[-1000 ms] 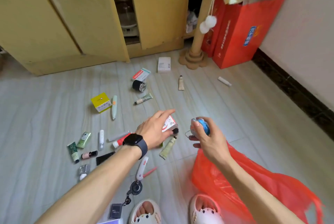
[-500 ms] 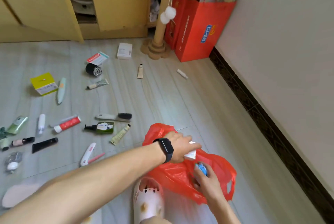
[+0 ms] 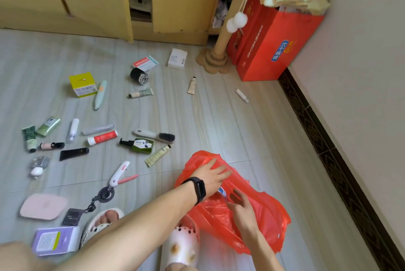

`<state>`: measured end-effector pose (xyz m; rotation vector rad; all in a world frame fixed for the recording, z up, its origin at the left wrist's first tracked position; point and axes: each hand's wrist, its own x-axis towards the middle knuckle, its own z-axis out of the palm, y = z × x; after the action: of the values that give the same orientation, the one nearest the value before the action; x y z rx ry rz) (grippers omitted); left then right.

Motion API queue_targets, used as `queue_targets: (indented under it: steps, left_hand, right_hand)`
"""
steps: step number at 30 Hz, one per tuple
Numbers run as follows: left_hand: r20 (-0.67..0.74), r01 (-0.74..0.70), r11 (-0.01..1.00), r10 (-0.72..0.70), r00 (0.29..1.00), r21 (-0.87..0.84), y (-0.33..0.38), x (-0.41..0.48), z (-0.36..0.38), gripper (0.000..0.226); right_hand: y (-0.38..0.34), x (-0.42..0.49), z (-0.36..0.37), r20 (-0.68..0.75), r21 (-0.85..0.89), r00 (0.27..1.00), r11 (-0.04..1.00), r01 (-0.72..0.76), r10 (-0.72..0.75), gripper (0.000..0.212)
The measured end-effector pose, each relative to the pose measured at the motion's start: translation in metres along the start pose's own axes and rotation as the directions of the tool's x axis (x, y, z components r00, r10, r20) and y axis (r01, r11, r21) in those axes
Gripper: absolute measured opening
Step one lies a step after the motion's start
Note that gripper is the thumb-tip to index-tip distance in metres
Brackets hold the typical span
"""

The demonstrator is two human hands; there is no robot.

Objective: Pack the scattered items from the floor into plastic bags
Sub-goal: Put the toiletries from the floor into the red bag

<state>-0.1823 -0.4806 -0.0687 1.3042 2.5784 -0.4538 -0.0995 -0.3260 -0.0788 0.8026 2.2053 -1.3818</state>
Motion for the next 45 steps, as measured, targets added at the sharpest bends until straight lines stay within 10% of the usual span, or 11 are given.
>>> queue_targets:
  steps: [9,17,24,32,41,45]
  left_hand:
    - [-0.125,0.260,0.966,-0.258,0.958,0.000,-0.125,-0.095,-0.094,0.057]
    - [0.068,0.657,0.747,-0.654,0.754,-0.101,-0.189,-0.283,-0.028,0.058]
    - [0.492,0.835,0.470,-0.675,0.549,-0.287,-0.126,-0.369,0.113,0.086]
    - [0.693,0.771,0.595,-0.459,0.557,-0.226,-0.051,-0.365,0.226,0.146]
    - [0.408,0.752,0.522,-0.633,0.658,-0.402,-0.118,-0.313,0.274,0.104]
    - [0.385,0.745,0.539,-0.639,0.666,-0.393,-0.135,-0.269,0.260,0.105]
  right_hand:
    - [-0.105,-0.053,-0.005,0.161,-0.178,0.921,0.908,0.380,-0.354,0.039]
    - [-0.261,-0.086,0.087,0.597,-0.536,0.659,0.384,0.752,-0.457,0.043]
    - [-0.247,-0.075,0.234,0.802,-0.495,0.466,0.021,0.869,-0.374,0.058]
    - [-0.122,-0.014,0.325,0.765,-0.641,0.633,-0.036,0.767,-0.117,0.073]
    - [-0.069,0.048,0.333,0.804,-0.593,0.548,-0.234,0.771,-0.230,0.089]
    - [-0.072,0.050,0.342,0.702,-0.684,0.605,-0.117,0.720,-0.376,0.076]
